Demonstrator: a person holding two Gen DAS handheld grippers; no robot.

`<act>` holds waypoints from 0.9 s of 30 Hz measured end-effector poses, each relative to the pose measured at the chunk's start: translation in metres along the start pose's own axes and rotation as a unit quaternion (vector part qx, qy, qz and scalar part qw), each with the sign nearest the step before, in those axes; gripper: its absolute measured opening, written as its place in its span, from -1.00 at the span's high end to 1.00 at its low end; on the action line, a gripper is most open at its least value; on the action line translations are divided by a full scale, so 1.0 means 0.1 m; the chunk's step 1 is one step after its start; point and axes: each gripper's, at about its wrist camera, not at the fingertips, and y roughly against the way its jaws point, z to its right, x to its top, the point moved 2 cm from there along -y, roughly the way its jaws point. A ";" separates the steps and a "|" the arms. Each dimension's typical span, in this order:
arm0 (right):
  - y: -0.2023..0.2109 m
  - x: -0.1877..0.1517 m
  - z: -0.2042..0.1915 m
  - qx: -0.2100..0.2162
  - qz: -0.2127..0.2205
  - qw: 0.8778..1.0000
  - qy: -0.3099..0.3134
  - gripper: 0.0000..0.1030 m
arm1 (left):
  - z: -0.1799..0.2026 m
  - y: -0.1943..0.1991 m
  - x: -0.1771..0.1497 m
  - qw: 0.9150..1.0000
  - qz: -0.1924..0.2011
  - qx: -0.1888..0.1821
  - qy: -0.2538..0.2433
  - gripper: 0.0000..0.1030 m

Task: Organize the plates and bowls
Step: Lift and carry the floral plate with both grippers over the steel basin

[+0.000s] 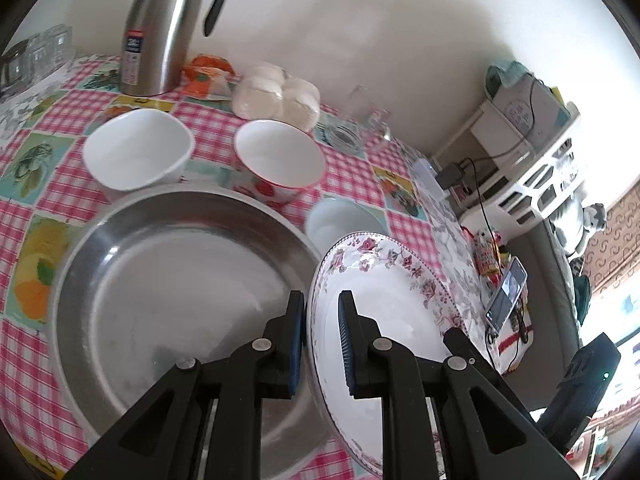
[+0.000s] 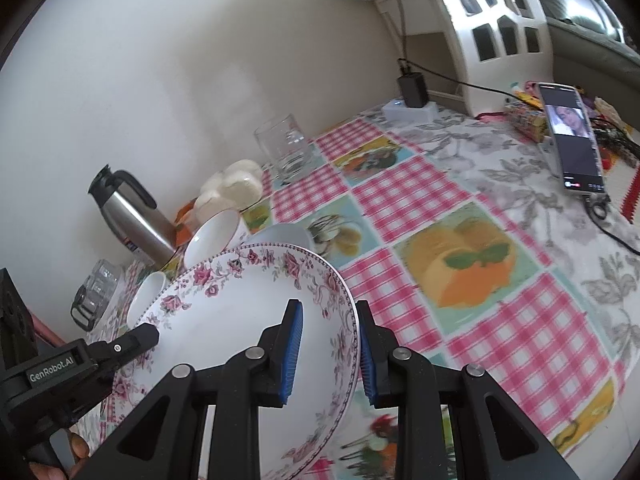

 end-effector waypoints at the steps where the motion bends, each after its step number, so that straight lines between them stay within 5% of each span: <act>1: -0.02 -0.02 -0.06 0.002 -0.002 1.000 0.003 0.45 | -0.06 0.03 0.02 1.000 0.002 0.001 0.003 0.68; 27: -0.56 -0.49 -0.97 0.008 -0.060 0.995 0.081 0.45 | -1.14 0.15 0.13 0.996 0.005 0.043 0.082 0.68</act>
